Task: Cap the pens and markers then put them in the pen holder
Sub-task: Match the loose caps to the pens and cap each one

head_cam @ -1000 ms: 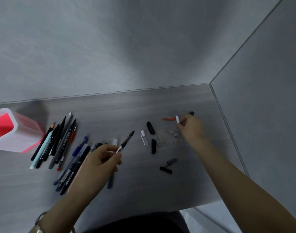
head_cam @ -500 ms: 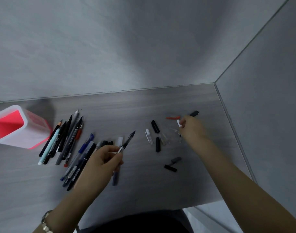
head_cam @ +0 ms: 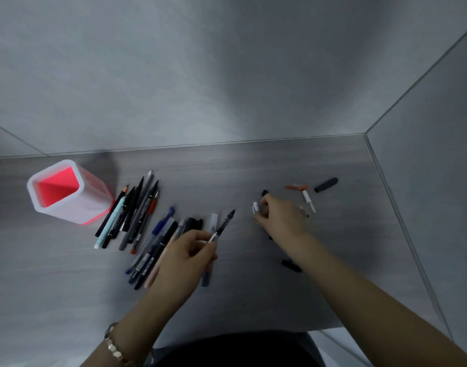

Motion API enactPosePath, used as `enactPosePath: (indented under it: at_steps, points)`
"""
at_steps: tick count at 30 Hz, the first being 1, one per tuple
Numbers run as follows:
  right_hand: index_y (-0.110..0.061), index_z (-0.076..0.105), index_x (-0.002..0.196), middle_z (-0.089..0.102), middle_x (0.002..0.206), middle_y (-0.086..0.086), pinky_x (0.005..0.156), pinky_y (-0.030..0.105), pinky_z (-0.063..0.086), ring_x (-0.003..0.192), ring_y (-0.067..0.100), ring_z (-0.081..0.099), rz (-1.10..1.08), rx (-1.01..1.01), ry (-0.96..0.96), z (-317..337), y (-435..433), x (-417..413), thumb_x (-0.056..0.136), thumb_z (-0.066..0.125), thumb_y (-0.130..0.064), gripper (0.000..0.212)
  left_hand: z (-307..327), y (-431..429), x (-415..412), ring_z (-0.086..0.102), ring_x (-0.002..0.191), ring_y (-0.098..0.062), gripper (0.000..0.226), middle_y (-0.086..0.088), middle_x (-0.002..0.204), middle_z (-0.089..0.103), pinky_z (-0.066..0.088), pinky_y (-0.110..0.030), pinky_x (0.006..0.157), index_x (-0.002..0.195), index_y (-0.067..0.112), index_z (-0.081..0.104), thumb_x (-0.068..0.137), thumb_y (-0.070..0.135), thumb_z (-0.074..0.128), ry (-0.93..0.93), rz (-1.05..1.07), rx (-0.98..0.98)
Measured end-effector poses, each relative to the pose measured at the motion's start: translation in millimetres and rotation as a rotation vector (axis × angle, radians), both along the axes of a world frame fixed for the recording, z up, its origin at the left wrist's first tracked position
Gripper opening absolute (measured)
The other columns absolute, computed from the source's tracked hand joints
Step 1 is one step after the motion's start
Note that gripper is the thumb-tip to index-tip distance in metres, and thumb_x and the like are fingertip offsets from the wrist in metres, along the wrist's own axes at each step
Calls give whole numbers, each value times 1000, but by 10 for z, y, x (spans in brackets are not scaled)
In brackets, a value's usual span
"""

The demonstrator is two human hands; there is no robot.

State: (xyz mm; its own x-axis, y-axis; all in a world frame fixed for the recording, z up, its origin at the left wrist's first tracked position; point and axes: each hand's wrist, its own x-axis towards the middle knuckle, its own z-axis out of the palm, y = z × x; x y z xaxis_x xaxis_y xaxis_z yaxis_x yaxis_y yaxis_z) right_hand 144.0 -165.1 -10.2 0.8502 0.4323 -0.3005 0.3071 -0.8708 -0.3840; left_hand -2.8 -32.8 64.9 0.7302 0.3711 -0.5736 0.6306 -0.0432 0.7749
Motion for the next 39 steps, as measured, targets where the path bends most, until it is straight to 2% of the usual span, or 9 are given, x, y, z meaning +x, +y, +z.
enactPosePath:
  at_steps: [4, 8, 12, 14, 18, 23, 27, 32, 39]
  points:
    - [-16, 50, 116, 67, 101, 7, 66, 31, 43, 90, 25, 62, -41, -27, 132, 27, 28, -6, 82, 58, -28, 37, -11, 22, -51, 55, 55, -1, 13, 1, 71, 60, 43, -11, 51, 85, 25, 56, 90, 15, 50, -5, 10, -19]
    - [-13, 58, 108, 66, 96, 6, 76, 33, 45, 89, 24, 60, -181, 229, 252, 107, -43, -85, 78, 60, -18, 30, -149, 125, -149, 51, 57, -10, 8, 1, 71, 59, 41, -20, 53, 93, 19, 56, 91, 16, 48, 53, 62, 40]
    - [3, 59, 97, 59, 85, 13, 80, 40, 48, 82, 28, 57, -272, 421, 310, 216, -191, -197, 79, 57, 2, 19, -321, 445, -276, 49, 60, -18, 7, 1, 65, 53, 37, -29, 55, 81, 19, 49, 87, 17, 53, 97, 139, 403]
    - [-6, 59, 95, 60, 81, 8, 80, 41, 49, 80, 28, 58, -283, 427, 349, 228, -248, -227, 80, 58, 3, 18, -392, 679, -311, 54, 69, -26, 7, -4, 73, 58, 36, -29, 60, 88, 12, 52, 85, 17, 54, 150, 134, 623]
    - [-11, 58, 86, 58, 70, 0, 58, 14, 47, 58, 6, 58, -243, 461, 319, 195, -261, -281, 82, 57, 1, 13, -538, 1037, -209, 59, 84, -36, 12, -14, 93, 64, 36, -31, 63, 88, 9, 58, 84, 20, 54, 199, 109, 832]
    - [-24, 57, 75, 61, 66, 6, 62, 25, 47, 54, 6, 55, -231, 502, 357, 171, -170, -381, 86, 56, -8, 20, -748, 1123, -51, 54, 74, -28, 20, -10, 97, 62, 38, -30, 61, 87, 7, 59, 83, 26, 57, 244, 35, 817]
    - [-20, 59, 79, 65, 79, 18, 73, 39, 49, 73, 31, 61, -222, 470, 372, 179, -140, -429, 85, 58, -16, 8, -812, 1100, -11, 59, 75, -31, 17, -12, 85, 62, 37, -30, 57, 80, 7, 57, 82, 24, 56, 237, 20, 787]
    - [-17, 58, 75, 62, 74, 19, 69, 36, 45, 68, 27, 56, -243, 472, 361, 192, -138, -446, 85, 58, -10, 12, -727, 1063, -69, 51, 62, -23, 19, -7, 73, 58, 30, -26, 49, 75, 10, 57, 87, 24, 50, 156, 53, 784]
    - [-18, 56, 95, 58, 81, 5, 74, 35, 48, 70, 17, 56, -373, 468, 290, 89, -309, -330, 87, 48, -1, 21, -240, 516, -118, 38, 47, -7, 33, 5, 49, 41, 32, -20, 48, 57, 17, 45, 90, 18, 50, -169, 9, 255]
